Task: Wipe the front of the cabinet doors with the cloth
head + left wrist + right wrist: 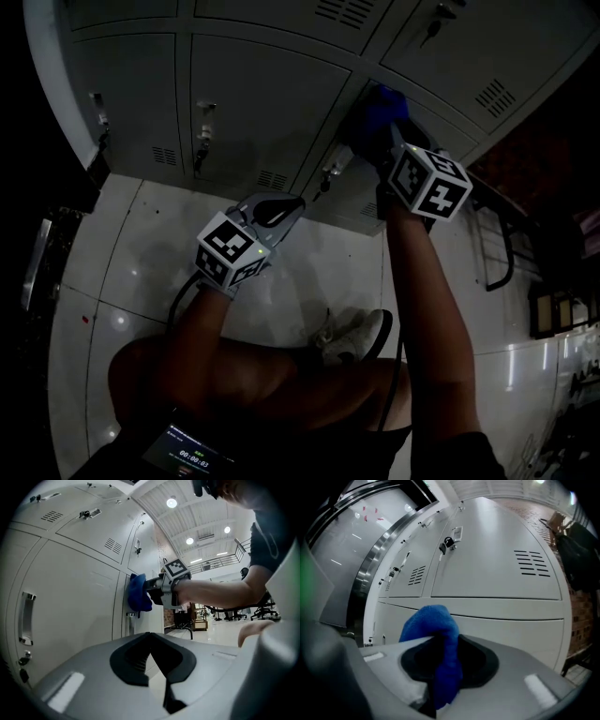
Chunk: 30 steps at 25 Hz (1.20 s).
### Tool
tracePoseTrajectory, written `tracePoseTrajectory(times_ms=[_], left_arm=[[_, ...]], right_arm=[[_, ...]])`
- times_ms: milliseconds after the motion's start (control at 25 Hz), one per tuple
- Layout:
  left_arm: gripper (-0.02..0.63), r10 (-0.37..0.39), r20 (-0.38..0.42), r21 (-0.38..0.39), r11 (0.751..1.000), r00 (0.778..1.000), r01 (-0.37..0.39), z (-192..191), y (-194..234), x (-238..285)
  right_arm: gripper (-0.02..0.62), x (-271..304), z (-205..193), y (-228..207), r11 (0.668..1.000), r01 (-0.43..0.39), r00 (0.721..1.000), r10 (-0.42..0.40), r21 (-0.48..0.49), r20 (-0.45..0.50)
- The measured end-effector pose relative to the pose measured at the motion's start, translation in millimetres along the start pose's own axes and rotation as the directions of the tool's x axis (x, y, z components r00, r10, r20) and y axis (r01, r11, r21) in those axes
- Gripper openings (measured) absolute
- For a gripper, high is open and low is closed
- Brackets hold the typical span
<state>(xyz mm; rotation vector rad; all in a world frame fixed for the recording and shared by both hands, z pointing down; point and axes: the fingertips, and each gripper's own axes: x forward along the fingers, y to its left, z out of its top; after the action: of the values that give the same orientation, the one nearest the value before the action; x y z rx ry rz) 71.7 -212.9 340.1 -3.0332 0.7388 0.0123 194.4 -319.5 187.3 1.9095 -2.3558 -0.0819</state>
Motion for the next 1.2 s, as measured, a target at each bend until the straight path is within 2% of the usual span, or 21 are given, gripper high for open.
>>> tracePoseTrajectory(times_ms=[480, 920, 1080, 1200], left_arm=[[0.001, -0.009, -0.029, 0.018, 1.000, 1.000, 0.010, -5.7, -3.3, 3.4], [0.001, -0.010, -0.043, 0.016, 1.000, 0.999, 0.010, -9.3, -4.9, 4.9], [0.000, -0.011, -0.037, 0.018, 1.000, 0.999, 0.011, -7.9, -4.0, 5.8], [0.002, -0.006, -0.036, 0.013, 1.000, 0.999, 0.006, -7.6, -2.3, 4.9]], right_arm=[[0.078, -47.8, -16.5, -108.2, 0.986, 0.161, 0.987, -0.160, 0.034, -0.028], [0.078, -88.9, -23.8, -193.4, 0.939, 0.343, 0.939, -0.341, 0.038, -0.049], [0.078, -100.2, -28.5, -208.2, 0.921, 0.382, 0.924, -0.379, 0.079, -0.046], [0.078, -101.9, -31.3, -188.6, 0.930, 0.358, 0.934, -0.357, 0.077, -0.031]])
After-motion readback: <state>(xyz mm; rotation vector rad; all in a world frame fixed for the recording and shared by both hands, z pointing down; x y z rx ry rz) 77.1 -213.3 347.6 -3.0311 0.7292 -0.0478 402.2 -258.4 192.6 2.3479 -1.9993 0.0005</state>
